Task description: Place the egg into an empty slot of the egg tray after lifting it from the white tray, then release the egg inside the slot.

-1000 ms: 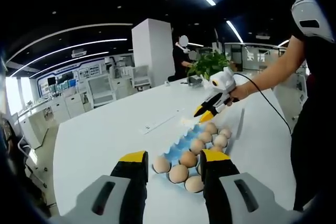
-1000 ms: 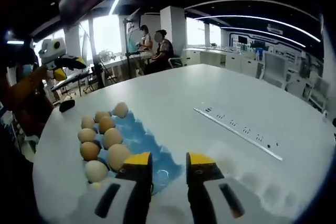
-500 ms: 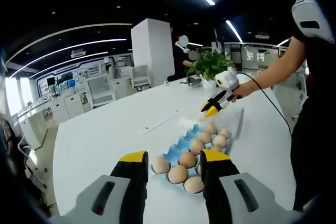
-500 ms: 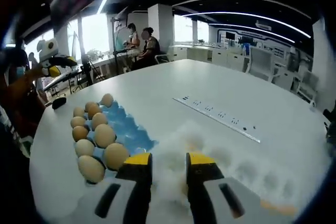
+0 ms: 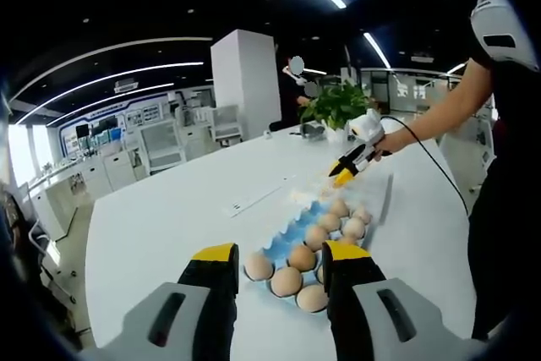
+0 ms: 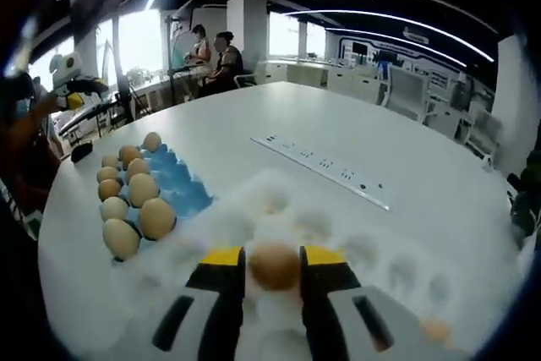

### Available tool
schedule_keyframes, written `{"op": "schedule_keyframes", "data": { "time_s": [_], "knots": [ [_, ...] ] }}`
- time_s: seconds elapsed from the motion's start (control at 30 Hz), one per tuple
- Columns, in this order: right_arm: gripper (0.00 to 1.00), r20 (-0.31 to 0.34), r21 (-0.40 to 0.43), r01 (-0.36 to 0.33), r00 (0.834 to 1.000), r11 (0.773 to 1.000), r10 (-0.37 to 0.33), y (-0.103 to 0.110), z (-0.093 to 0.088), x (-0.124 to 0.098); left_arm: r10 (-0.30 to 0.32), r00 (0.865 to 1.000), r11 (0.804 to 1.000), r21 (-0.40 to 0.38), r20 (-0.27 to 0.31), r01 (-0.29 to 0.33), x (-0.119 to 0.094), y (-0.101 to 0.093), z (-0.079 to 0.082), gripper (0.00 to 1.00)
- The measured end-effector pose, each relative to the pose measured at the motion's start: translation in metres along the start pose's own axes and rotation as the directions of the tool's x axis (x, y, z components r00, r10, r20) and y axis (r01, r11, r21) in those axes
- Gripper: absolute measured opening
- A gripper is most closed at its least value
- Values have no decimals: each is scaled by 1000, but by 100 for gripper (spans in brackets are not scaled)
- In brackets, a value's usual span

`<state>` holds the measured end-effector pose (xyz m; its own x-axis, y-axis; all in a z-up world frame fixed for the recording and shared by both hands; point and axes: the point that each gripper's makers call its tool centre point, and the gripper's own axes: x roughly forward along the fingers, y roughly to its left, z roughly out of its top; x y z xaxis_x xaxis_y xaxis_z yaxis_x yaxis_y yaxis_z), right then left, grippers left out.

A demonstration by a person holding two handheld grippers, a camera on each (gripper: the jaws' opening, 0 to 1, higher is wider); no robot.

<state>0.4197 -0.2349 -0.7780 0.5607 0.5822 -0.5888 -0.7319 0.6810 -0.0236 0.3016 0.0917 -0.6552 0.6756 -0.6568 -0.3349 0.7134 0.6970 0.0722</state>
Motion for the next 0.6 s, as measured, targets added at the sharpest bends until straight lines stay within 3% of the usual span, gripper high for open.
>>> {"op": "schedule_keyframes", "data": {
  "time_s": [0.27, 0.3, 0.37, 0.6],
  "knots": [
    [25, -63, -106, -32, 998, 994, 26, 4, -3, 6, 4, 1000, 1000, 2, 0, -4, -1, 1, 1, 40],
    [25, -69, -84, -38, 997, 996, 32, 4, -3, 6, 4, 1000, 1000, 3, 0, -4, -1, 2, 1, 40],
    [25, -90, -155, -64, 995, 986, 50, 7, -3, 6, 3, 1000, 1000, 3, -1, -3, -1, 1, 1, 40],
    [25, -124, -178, -98, 989, 979, 77, 10, -4, 6, 8, 1000, 1000, 2, 2, -8, -1, 2, 1, 40]
  ]
}}
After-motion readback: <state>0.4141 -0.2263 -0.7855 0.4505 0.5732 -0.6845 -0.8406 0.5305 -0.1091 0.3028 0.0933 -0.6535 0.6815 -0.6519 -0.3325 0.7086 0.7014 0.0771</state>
